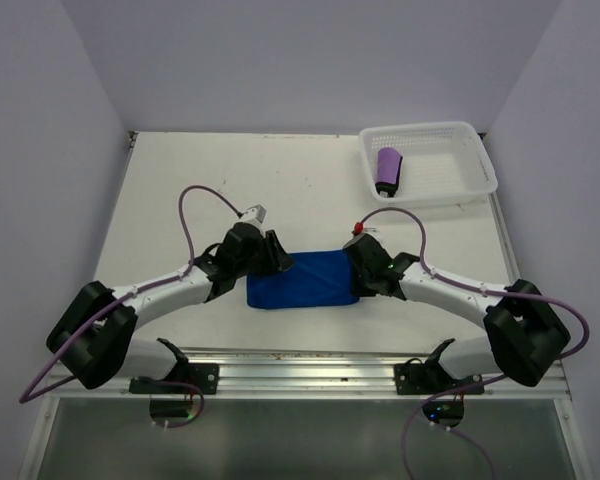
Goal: Roll the towels
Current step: Roll the towel
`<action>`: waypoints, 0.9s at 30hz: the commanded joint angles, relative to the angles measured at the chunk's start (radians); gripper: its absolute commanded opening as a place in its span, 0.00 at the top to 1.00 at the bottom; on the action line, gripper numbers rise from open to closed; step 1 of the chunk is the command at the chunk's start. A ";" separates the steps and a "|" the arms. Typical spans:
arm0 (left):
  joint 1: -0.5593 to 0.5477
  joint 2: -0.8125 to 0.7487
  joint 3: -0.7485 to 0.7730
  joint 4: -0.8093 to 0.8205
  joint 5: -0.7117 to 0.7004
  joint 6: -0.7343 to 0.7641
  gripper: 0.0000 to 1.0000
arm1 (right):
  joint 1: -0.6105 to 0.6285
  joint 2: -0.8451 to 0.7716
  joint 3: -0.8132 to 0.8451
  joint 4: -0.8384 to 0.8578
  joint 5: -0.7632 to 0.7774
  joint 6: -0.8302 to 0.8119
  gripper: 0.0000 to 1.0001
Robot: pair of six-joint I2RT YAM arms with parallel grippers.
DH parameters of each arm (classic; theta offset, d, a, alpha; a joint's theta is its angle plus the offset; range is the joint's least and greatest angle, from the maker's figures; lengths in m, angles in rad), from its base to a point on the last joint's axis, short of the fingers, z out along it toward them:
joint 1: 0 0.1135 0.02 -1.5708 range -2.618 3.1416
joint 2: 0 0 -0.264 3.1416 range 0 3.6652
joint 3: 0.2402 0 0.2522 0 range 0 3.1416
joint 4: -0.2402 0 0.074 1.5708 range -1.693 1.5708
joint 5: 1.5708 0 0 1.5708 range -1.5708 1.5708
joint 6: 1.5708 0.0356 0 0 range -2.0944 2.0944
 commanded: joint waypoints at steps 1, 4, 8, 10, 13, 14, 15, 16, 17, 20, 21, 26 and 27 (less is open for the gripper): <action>-0.019 0.020 -0.023 0.107 -0.025 -0.028 0.55 | 0.013 -0.002 0.068 -0.051 0.041 -0.063 1.00; -0.029 0.054 -0.026 0.128 -0.017 -0.034 0.55 | 0.040 0.026 0.110 -0.082 0.065 -0.084 1.00; -0.043 0.085 -0.028 0.136 -0.025 -0.035 0.56 | 0.085 0.043 0.172 -0.131 0.105 -0.095 1.00; -0.045 0.086 -0.031 0.137 -0.026 -0.040 0.56 | 0.096 0.055 0.197 -0.154 0.116 -0.107 1.00; -0.046 0.073 -0.036 0.139 -0.036 -0.043 0.56 | 0.114 0.101 0.249 -0.205 0.125 -0.123 1.00; -0.045 0.068 -0.036 0.133 -0.042 -0.045 0.56 | 0.128 0.123 0.272 -0.220 0.128 -0.126 1.00; -0.046 0.060 -0.036 0.130 -0.043 -0.045 0.56 | 0.136 0.137 0.283 -0.226 0.130 -0.127 1.00; -0.046 0.048 -0.039 0.124 -0.042 -0.046 0.56 | 0.155 0.156 0.303 -0.238 0.142 -0.129 1.00; -0.045 0.043 -0.039 0.119 -0.068 -0.046 0.56 | 0.165 0.169 0.311 -0.243 0.147 -0.129 0.99; -0.045 0.023 -0.051 0.111 -0.085 -0.048 0.56 | 0.198 0.193 0.334 -0.246 0.151 -0.127 0.99; -0.045 0.013 -0.054 0.108 -0.088 -0.049 0.56 | 0.205 0.207 0.340 -0.246 0.151 -0.124 0.98; -0.046 -0.012 -0.075 0.101 -0.092 -0.058 0.56 | 0.231 0.232 0.354 -0.228 0.133 -0.106 0.97; -0.046 -0.013 -0.080 0.099 -0.091 -0.061 0.56 | 0.232 0.236 0.352 -0.222 0.125 -0.097 0.97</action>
